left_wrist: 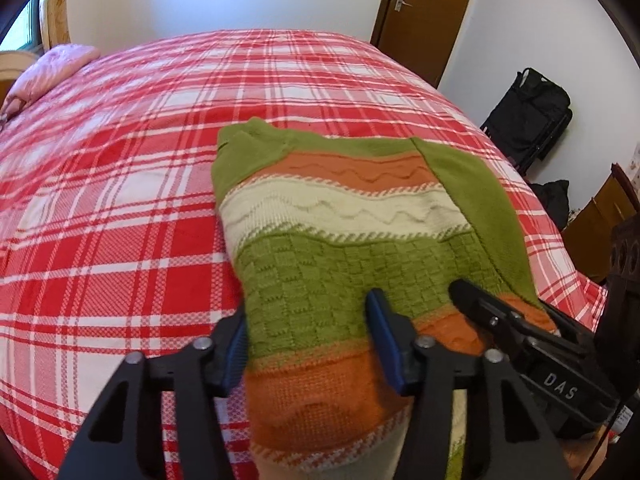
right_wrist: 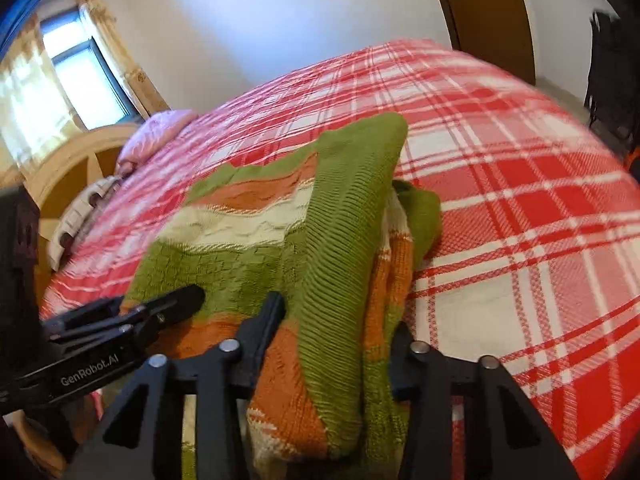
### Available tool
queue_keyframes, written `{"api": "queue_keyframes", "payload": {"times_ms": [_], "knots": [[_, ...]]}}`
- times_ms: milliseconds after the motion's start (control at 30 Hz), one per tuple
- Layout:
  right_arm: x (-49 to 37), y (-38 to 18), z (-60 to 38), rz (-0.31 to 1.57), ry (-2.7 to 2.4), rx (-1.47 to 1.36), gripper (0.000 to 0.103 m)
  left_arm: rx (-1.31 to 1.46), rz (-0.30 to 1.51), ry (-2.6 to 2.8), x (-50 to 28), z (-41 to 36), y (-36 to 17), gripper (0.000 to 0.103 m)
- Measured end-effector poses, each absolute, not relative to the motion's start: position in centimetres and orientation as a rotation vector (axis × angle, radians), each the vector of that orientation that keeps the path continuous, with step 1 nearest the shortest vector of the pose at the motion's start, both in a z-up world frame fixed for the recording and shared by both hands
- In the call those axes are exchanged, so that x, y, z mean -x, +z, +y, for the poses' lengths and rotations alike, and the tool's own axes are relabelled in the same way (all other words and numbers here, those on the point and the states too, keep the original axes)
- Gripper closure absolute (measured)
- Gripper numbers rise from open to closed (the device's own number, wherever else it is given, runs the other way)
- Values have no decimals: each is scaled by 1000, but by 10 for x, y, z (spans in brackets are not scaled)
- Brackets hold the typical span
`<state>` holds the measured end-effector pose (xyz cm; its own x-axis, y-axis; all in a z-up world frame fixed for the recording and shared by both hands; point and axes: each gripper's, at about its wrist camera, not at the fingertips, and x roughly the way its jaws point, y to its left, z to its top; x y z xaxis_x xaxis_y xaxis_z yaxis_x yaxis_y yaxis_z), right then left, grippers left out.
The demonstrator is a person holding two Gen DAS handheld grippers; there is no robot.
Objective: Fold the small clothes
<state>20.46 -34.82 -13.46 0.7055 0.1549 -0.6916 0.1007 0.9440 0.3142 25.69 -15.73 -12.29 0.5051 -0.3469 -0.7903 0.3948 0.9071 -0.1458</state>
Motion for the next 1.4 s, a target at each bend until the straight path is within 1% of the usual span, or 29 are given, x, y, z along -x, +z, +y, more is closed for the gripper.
{"api": "queue_keyframes", "payload": {"times_ms": [33, 100, 200, 400, 600, 700, 800, 833, 867, 900, 933, 967, 1033, 1100, 1167, 1233, 1267, 1300, 1333, 1367, 1400], "knots": [[-203, -131, -345, 789, 23, -333, 67, -68, 934, -443, -256, -158, -121, 61], [-197, -125, -345, 781, 24, -361, 70, -85, 927, -434, -253, -159, -116, 67], [-181, -113, -344, 756, 61, -424, 71, -75, 933, -432, -249, -154, -110, 72], [-134, -107, -327, 785, 125, -493, 72, -129, 932, -432, -218, -142, -95, 73], [-71, -116, -313, 812, 153, -533, 72, -187, 986, -456, -164, -124, -103, 73], [-57, -119, -307, 809, 114, -489, 71, -248, 955, -440, -140, -124, -103, 68], [-59, -121, -305, 798, 78, -478, 62, -305, 917, -388, -133, -130, -105, 57], [-62, -123, -305, 804, 58, -482, 55, -313, 913, -379, -135, -130, -106, 55], [-63, -125, -307, 815, 40, -486, 52, -314, 908, -375, -137, -130, -107, 55], [-66, -129, -308, 829, 23, -494, 46, -311, 907, -372, -140, -130, -108, 53], [-69, -132, -310, 836, 12, -509, 43, -311, 907, -368, -141, -129, -108, 50], [-72, -134, -312, 836, 12, -522, 41, -311, 902, -363, -141, -129, -108, 48], [-78, -140, -315, 834, 21, -543, 37, -315, 883, -345, -142, -129, -110, 37], [-82, -141, -316, 825, 33, -543, 36, -298, 883, -340, -144, -129, -111, 36], [-85, -141, -316, 823, 38, -539, 36, -283, 887, -341, -145, -128, -111, 33], [-87, -141, -312, 825, 44, -510, 36, -282, 883, -334, -147, -128, -113, 23], [-87, -141, -311, 827, 44, -491, 36, -279, 886, -332, -148, -127, -114, 22], [-87, -141, -310, 827, 43, -478, 43, -267, 894, -333, -151, -126, -115, 20], [-87, -141, -308, 825, 57, -478, 54, -255, 902, -338, -152, -125, -116, 20], [-87, -141, -308, 823, 75, -491, 56, -247, 907, -342, -153, -124, -116, 21], [-87, -141, -308, 821, 77, -496, 59, -242, 909, -352, -152, -124, -117, 28]]}}
